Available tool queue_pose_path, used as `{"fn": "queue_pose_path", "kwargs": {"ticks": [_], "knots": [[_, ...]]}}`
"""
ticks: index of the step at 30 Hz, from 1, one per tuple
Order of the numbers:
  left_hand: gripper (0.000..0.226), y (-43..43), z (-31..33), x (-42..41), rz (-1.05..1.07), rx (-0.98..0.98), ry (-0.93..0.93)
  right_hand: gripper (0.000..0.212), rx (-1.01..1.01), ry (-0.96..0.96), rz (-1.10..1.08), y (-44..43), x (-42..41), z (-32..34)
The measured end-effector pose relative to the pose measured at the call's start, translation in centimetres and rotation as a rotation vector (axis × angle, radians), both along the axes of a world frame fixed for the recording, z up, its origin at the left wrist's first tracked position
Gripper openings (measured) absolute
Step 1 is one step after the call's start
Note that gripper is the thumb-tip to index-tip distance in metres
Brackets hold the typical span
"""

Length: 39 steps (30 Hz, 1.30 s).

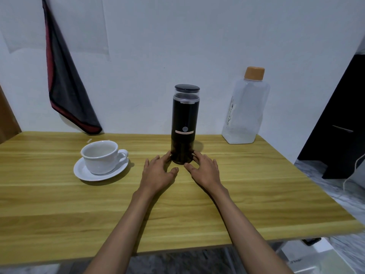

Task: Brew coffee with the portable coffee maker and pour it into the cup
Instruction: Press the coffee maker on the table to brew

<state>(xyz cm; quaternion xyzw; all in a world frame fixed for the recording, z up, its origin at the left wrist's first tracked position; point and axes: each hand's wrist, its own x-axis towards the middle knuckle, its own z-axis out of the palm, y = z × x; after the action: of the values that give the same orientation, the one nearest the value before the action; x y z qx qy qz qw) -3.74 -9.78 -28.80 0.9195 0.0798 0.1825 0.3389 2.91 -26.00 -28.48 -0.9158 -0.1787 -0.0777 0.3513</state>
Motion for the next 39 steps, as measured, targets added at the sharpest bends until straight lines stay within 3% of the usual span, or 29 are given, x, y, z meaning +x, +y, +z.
{"fn": "queue_pose_path", "kwargs": {"ticks": [39], "knots": [[0.069, -0.09, -0.08, -0.16, -0.004, -0.022, -0.015, 0.057, 0.007, -0.012, -0.007, 0.06, 0.32, -0.33]]}}
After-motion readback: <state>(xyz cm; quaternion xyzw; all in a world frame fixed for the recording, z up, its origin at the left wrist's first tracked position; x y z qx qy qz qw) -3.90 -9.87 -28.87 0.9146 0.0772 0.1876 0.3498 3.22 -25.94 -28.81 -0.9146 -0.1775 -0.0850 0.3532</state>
